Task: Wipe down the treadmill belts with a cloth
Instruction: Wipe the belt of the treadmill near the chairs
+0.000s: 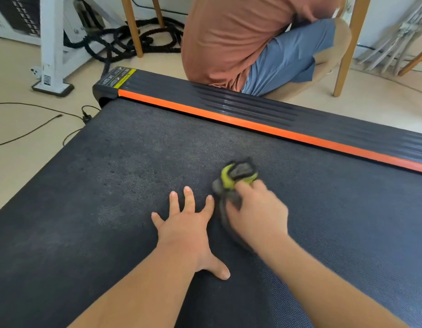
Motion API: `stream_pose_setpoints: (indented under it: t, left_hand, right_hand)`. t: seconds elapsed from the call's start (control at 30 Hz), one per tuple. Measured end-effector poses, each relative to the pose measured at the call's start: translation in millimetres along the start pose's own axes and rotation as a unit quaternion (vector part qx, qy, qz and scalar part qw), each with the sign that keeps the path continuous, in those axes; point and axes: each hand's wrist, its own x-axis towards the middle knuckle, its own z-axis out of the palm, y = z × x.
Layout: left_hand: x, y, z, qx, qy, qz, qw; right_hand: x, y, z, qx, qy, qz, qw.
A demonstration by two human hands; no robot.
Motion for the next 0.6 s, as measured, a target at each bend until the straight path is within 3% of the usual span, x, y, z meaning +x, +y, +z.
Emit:
stream_pose_setpoints:
  t: [0.07,0.13,0.2,0.3,0.4,0.53,0.6]
  left_hand:
    - [0,0,-1,-0.006,0.003,0.004,1.000]
    - [0,-1,-1,-0.008,0.002,0.004,1.000]
    - [0,-1,0,-0.001,-0.002,-0.001,1.000]
    - [1,0,0,0.000,-0.007,-0.003,1.000]
    - [1,0,-1,0.004,-0.002,-0.002,1.000]
    - [0,-1,2,-0.006,0.008,0.004,1.000]
    - [1,-1,1,-0.007,0.006,0.003,1.000]
  right_hand:
    - [-29,-6,0,0.011,-0.015,-0.104,0.994]
    - [-19,9,-13,0.014,-0.055,-0.118,0.991]
    - [13,28,-13,-0.031,-0.077,-0.084,0.993]
    - [60,43,-16,-0.021,-0.050,0.054,0.997]
    - [45,19,-5,-0.038,-0.023,0.065,0.997]
    - [-24,5,5,-0.027,0.017,-0.178,0.984]
    - [-12,32,1,-0.039,0.009,-0.244,0.969]
